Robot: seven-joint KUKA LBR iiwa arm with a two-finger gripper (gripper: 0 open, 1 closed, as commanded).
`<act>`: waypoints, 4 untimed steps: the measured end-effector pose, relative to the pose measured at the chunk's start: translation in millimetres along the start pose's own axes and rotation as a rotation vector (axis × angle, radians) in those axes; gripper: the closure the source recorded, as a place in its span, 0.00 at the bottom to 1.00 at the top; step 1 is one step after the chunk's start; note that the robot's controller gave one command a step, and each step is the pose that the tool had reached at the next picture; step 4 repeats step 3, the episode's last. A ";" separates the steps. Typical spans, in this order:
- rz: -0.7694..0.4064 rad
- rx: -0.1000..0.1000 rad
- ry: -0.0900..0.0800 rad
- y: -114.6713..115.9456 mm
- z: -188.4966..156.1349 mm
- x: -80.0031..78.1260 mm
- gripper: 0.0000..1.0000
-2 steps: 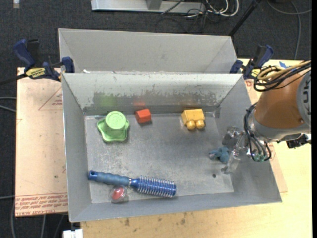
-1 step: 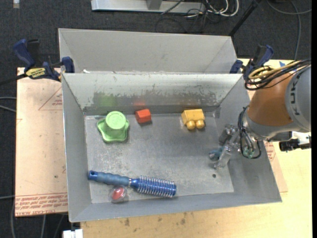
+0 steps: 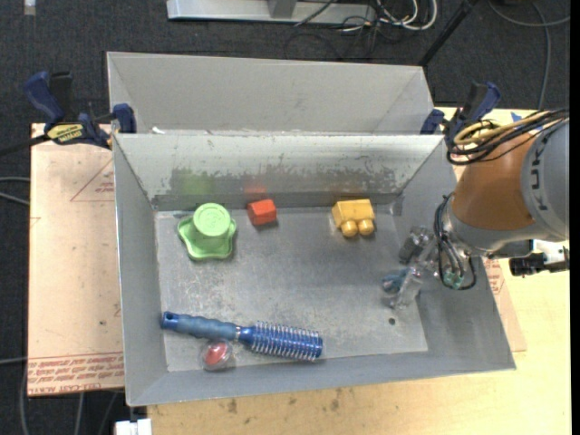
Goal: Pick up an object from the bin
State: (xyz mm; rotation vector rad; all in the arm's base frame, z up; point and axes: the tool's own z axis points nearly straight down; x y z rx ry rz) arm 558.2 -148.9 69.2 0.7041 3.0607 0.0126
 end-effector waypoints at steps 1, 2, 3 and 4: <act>0.001 0.001 -0.001 -0.8 -0.2 -0.4 1.00; -0.002 0.006 -0.006 0.3 -31.5 -1.4 1.00; -0.004 0.005 -0.012 2.1 -114.9 -3.9 1.00; -0.004 0.005 -0.012 2.1 -114.9 -3.9 1.00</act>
Offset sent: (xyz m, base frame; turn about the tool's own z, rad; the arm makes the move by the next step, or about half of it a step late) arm 0.0000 0.0000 0.0000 0.0000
